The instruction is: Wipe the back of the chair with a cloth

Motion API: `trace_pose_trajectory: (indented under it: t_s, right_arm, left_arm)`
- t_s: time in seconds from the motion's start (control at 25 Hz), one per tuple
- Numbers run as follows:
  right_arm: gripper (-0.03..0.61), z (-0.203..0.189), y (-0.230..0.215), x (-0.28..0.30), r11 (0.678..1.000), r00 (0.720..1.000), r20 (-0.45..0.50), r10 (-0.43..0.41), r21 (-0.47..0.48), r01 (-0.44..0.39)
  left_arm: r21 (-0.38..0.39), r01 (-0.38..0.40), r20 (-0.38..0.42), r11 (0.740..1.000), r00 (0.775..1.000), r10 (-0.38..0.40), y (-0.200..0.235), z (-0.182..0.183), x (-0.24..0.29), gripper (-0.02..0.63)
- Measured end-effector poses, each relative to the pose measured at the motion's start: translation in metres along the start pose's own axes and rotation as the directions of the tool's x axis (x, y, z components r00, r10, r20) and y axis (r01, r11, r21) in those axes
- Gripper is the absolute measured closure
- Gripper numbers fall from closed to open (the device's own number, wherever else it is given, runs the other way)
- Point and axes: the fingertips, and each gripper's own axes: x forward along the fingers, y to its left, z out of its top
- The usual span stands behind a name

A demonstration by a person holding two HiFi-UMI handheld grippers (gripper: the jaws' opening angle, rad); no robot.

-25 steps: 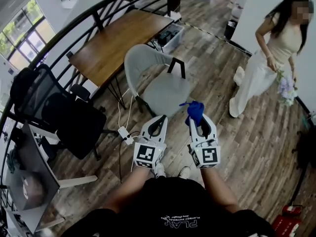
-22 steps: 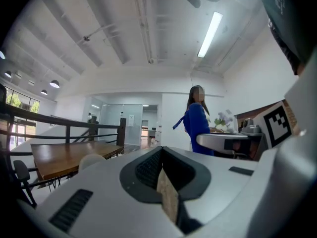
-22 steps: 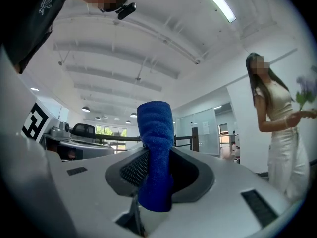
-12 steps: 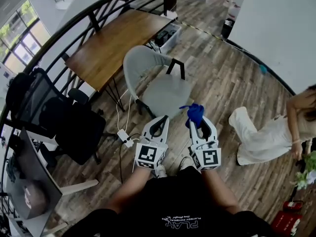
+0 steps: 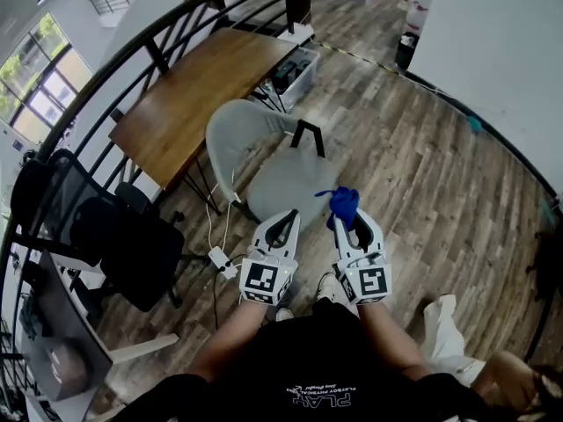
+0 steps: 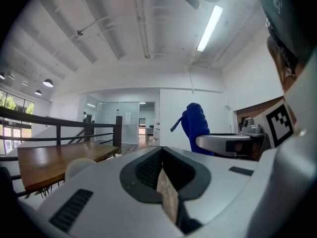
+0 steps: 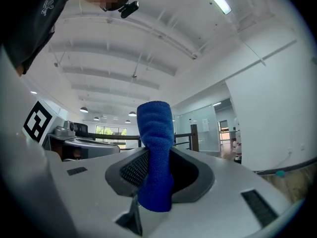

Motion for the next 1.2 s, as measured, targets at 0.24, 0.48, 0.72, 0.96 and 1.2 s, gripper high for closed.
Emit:
trace_pose_trajectory:
  t_s: [0.24,0.48,0.72,0.96,1.2]
  right_arm:
    - [0.468,0.001,-0.050,0.029,0.999,0.999,0.014,0.034,0.015,-0.034]
    - [0.468,-0.003,-0.080,0.055,0.996,0.997,-0.008,0.081,0.048,-0.081]
    - [0.468,-0.004,-0.092,0.085,0.991,0.993,-0.001,0.121,0.060,-0.120]
    - [0.468,-0.016,-0.090,0.123,0.984,0.985,0.015,0.170,0.055,-0.170]
    - [0.468,-0.027,-0.078,0.173,0.971,0.972,-0.014,0.236,0.047,-0.235]
  left_arm:
    - [-0.040,-0.021,-0.005,0.999,1.000,0.020,0.001,0.005,0.057,0.607]
    - [-0.061,-0.072,-0.010,0.996,0.997,0.071,0.009,0.011,0.091,0.607]
    - [-0.060,-0.157,-0.039,0.986,0.987,0.155,0.035,0.006,0.101,0.607]
    - [-0.064,-0.224,-0.047,0.972,0.974,0.222,0.065,-0.002,0.108,0.607]
    - [-0.062,-0.267,-0.042,0.962,0.963,0.265,0.107,-0.013,0.126,0.607]
